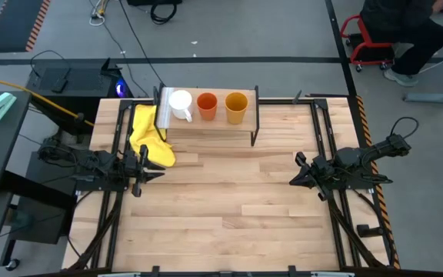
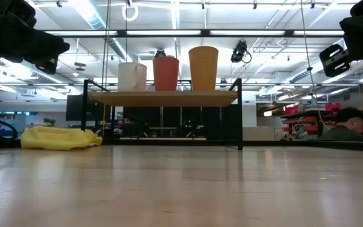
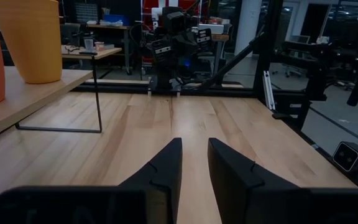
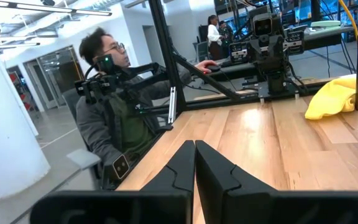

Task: Stack small to large cups/mugs on shelf
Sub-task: Return to home position

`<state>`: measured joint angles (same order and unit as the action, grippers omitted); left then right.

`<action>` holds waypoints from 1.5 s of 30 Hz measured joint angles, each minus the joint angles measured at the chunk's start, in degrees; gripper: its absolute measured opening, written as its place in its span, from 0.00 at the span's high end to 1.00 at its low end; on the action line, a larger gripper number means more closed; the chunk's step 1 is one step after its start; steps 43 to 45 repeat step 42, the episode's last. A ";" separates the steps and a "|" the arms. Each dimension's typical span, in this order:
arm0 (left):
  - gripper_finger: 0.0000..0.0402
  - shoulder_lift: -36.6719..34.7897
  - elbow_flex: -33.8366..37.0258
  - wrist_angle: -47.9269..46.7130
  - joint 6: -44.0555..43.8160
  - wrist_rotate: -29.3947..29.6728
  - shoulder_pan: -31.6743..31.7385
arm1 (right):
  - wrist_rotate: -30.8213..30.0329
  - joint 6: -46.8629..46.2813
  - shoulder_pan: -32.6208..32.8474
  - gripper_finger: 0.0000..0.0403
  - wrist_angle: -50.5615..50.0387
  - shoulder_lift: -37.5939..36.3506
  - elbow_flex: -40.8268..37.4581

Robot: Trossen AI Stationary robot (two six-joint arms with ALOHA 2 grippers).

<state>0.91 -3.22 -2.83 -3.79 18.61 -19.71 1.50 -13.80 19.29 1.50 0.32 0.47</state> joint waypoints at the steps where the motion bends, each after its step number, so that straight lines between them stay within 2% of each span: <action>1: 0.78 0.00 0.00 0.00 0.00 0.00 0.00 | 0.00 0.00 -0.02 0.96 0.02 0.02 0.00; 45: 0.80 0.00 -0.07 0.00 -0.02 0.00 -0.02 | 0.00 -0.02 0.00 0.96 0.02 0.02 0.00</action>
